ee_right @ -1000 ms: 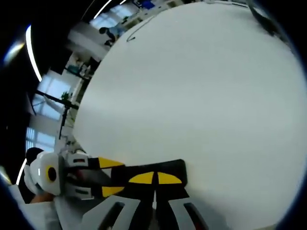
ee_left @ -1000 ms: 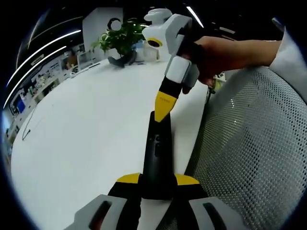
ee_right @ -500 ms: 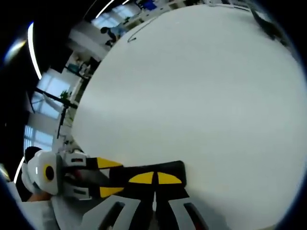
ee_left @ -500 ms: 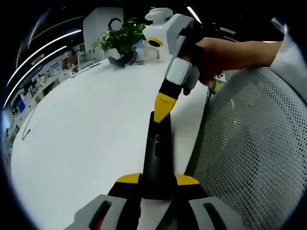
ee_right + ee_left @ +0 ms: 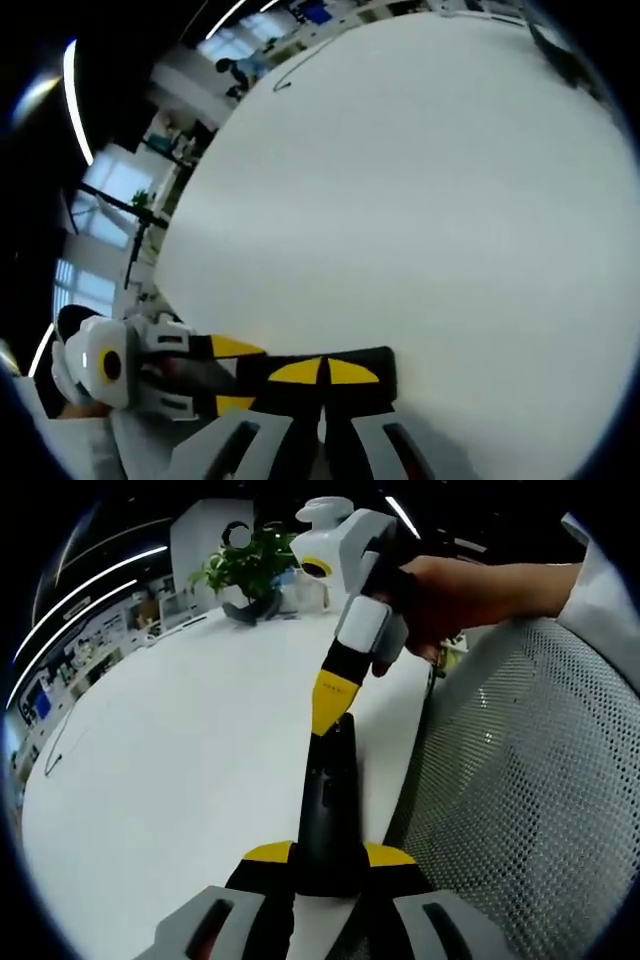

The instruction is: Press the specified remote control buttons in sequence, fully releasing each button before pressing the next.

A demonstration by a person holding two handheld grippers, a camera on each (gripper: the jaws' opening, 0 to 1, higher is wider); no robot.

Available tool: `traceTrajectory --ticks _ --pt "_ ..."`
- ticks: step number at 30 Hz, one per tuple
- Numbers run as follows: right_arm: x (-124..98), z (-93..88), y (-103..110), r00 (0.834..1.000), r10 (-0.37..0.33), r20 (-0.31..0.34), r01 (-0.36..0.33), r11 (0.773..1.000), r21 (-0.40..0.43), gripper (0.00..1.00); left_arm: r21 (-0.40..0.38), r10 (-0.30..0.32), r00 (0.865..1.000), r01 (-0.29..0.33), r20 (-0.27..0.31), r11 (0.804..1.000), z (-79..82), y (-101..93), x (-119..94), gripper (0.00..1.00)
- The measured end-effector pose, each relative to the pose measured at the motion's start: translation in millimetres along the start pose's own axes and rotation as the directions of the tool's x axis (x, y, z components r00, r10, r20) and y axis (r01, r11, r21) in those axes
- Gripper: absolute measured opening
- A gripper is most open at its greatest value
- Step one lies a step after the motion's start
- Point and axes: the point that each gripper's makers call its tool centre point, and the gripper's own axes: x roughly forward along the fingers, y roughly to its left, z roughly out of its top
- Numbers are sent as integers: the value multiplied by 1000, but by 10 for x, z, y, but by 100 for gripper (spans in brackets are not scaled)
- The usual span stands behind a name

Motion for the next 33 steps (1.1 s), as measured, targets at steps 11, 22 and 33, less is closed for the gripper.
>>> traceTrajectory --ticks 11,22,33 --pt "66 -66 -8 999 -15 -37 14 1000 -23 0 8 -13 1000 13 1 1000 3 -28 13 24" --pt "97 -99 10 998 -25 -55 22 998 -58 0 3 -12 1000 12 2 1000 8 -22 17 24" --pt "100 -96 -4 999 -10 -45 10 1000 -7 0 -1 -9 1000 9 11 1000 13 -19 17 24"
